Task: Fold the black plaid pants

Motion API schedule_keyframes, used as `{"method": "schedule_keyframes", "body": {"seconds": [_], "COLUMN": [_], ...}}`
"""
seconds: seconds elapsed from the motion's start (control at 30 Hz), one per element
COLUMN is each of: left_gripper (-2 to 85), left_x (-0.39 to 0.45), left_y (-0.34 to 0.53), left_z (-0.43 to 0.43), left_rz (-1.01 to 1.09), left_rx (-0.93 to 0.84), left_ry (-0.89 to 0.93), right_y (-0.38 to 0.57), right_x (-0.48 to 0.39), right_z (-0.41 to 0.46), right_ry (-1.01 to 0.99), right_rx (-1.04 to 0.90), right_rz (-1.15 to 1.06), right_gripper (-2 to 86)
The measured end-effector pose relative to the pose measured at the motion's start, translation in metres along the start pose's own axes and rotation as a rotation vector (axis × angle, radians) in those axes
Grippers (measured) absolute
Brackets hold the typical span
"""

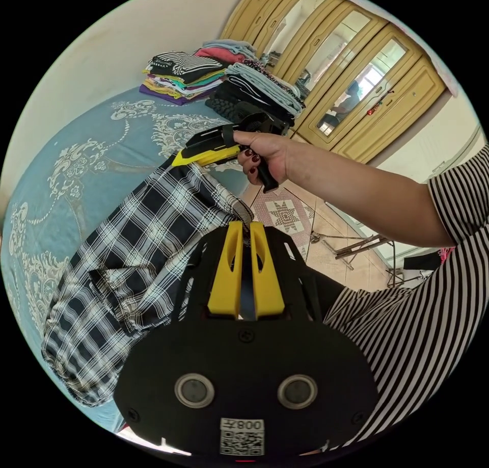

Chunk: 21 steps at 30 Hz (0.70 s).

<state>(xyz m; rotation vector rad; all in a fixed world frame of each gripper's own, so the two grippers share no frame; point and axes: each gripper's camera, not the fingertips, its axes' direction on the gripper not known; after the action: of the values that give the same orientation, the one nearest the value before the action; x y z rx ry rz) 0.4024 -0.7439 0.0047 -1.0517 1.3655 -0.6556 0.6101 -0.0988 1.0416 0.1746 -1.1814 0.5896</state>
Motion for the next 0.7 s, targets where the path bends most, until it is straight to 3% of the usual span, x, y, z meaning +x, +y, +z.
{"method": "schedule_keyframes", "body": {"seconds": [0.33, 0.7], "left_gripper": [2.5, 2.6], "left_x": [0.006, -0.067], "left_y": [0.027, 0.132], "left_z": [-0.07, -0.227], "left_rz": [-0.025, -0.285], "left_rx": [0.064, 0.29], "left_ry": [0.065, 0.054], "right_y": [0.037, 0.019], "right_x": [-0.028, -0.15], "right_z": [-0.022, 0.079], "right_ry": [-0.035, -0.145], "right_rx": [0.072, -0.062], "right_rz": [-0.006, -0.192], "right_gripper": [2.1, 2.2]}}
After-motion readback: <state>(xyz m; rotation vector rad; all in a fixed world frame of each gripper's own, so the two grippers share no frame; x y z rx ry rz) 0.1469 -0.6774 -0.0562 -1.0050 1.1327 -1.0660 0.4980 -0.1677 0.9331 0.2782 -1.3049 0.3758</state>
